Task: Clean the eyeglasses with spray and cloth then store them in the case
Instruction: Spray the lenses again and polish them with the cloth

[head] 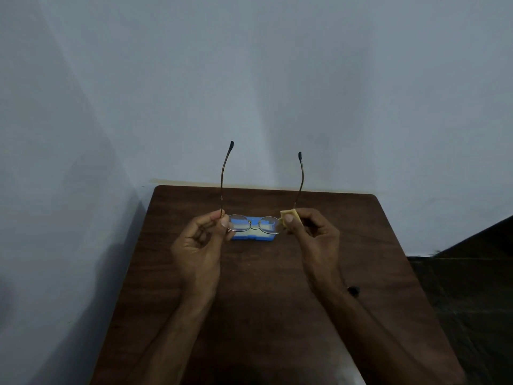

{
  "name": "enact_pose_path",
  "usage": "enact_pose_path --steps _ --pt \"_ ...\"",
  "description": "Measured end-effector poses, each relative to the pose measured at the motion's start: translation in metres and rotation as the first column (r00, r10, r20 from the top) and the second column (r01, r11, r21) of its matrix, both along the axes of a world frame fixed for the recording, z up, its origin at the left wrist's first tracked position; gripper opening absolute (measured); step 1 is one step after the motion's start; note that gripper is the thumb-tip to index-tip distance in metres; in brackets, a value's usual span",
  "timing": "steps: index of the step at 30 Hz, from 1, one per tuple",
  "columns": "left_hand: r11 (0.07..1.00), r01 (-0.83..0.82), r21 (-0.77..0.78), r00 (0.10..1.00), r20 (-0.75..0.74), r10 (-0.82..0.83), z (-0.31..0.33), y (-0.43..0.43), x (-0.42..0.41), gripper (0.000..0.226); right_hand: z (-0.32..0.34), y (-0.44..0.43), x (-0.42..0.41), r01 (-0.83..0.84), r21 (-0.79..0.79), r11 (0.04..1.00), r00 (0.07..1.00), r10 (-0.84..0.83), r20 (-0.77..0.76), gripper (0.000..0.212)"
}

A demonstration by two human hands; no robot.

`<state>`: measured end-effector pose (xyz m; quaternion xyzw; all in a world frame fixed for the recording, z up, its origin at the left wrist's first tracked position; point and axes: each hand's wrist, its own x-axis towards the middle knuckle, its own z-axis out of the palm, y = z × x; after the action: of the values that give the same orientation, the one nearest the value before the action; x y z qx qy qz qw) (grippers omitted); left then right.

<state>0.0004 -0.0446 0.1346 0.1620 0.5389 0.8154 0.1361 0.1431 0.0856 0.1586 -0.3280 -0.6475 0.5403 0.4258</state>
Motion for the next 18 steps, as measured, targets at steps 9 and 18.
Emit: enact_pose_path --steps 9,18 --pt "0.980 0.089 0.180 0.928 0.343 -0.147 0.017 0.003 0.025 0.042 0.004 -0.003 0.005 0.109 0.090 0.990 0.993 -0.103 -0.060 0.013" --pt "0.909 0.308 0.280 0.751 0.515 -0.413 0.016 0.011 0.072 0.044 0.005 -0.010 0.010 0.128 0.168 0.977 0.989 -0.113 -0.093 0.011"
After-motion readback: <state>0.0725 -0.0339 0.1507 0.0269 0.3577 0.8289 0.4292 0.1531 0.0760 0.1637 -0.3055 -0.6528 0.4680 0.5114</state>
